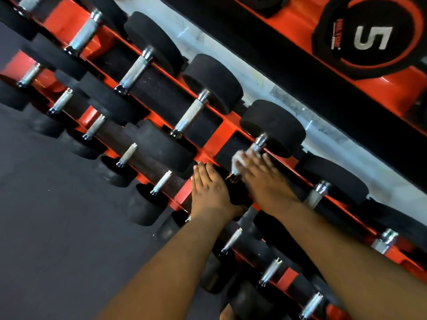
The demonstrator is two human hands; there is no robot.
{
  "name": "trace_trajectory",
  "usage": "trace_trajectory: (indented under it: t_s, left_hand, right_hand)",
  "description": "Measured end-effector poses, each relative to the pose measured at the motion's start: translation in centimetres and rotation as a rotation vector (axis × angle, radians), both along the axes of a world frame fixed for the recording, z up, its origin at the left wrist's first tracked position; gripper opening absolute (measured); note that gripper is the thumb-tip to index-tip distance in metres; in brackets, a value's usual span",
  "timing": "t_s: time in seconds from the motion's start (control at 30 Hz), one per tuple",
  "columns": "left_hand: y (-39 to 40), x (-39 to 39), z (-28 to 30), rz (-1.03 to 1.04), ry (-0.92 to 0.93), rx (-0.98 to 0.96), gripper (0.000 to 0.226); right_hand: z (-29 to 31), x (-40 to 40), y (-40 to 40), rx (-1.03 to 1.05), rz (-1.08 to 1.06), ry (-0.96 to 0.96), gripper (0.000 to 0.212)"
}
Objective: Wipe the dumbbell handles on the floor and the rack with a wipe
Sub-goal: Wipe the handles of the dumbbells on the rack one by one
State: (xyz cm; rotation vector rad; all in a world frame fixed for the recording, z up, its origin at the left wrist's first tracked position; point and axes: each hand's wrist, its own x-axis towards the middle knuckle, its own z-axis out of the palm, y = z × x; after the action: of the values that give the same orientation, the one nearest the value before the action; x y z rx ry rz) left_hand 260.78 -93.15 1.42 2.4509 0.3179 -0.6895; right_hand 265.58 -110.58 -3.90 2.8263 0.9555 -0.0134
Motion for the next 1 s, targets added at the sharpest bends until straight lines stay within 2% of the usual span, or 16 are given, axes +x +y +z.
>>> trace_trajectory:
  t_s: [0.07, 0.1, 0.23, 0.4, 0.57, 0.63, 0.73, 0.77, 0.9, 1.0]
  left_hand:
    - [0.1, -0.2, -0.2, 0.014, -0.007, -0.018, 0.148]
    - [0.1, -0.2, -0.2, 0.013, -0.006, -0.021, 0.148]
    - [0.6, 0.2, 0.2, -0.006, 0.028, -0.053, 0.150]
    - [1.3, 0.7, 0.8, -0.067, 0.109, -0.082, 0.147]
    - [1.4, 0.7, 0.7, -0.095, 0.113, -0.095, 0.144]
    - [1.5, 0.7, 0.6, -0.100, 0.111, -0.099, 0.144]
    - [1.5, 0.5, 0.6, -0.099, 0.100, -0.095, 0.145]
    - [1.5, 0.4, 0.6, -0.101, 0.094, -0.088, 0.146]
    - [1.3, 0.4, 0.3, -0.094, 0.091, -0.077, 0.148]
    - [1.4, 0.3, 0.5, -0.108, 0.089, -0.076, 0.147]
  right_hand:
    - [0.5, -0.4, 0.0, -0.069, 0.208, 0.041, 0.066]
    - [0.9, 0.2, -0.2, -0.108, 0.241, 0.024, 0.067]
    - [1.4, 2.3, 0.1, -0.144, -0.019, -0.059, 0.073]
    - [1.0, 0.6, 0.5, -0.227, 0.268, 0.026, 0.070]
    - [1.8, 2.7, 0.4, -0.193, 0.014, -0.052, 0.064]
    - [0.9, 1.6, 1.4, -0.148, 0.075, -0.008, 0.061]
    - [0.6, 1.0, 1.2, -0.174, 0.295, 0.074, 0.062]
    - [1.1, 1.7, 0.8, -0.193, 0.307, 0.047, 0.063]
    - [2.0, 3.6, 0.0, -0.180, 0.079, -0.049, 0.066]
    - [0.4, 1.3, 0.8, -0.154, 0.254, 0.027, 0.065]
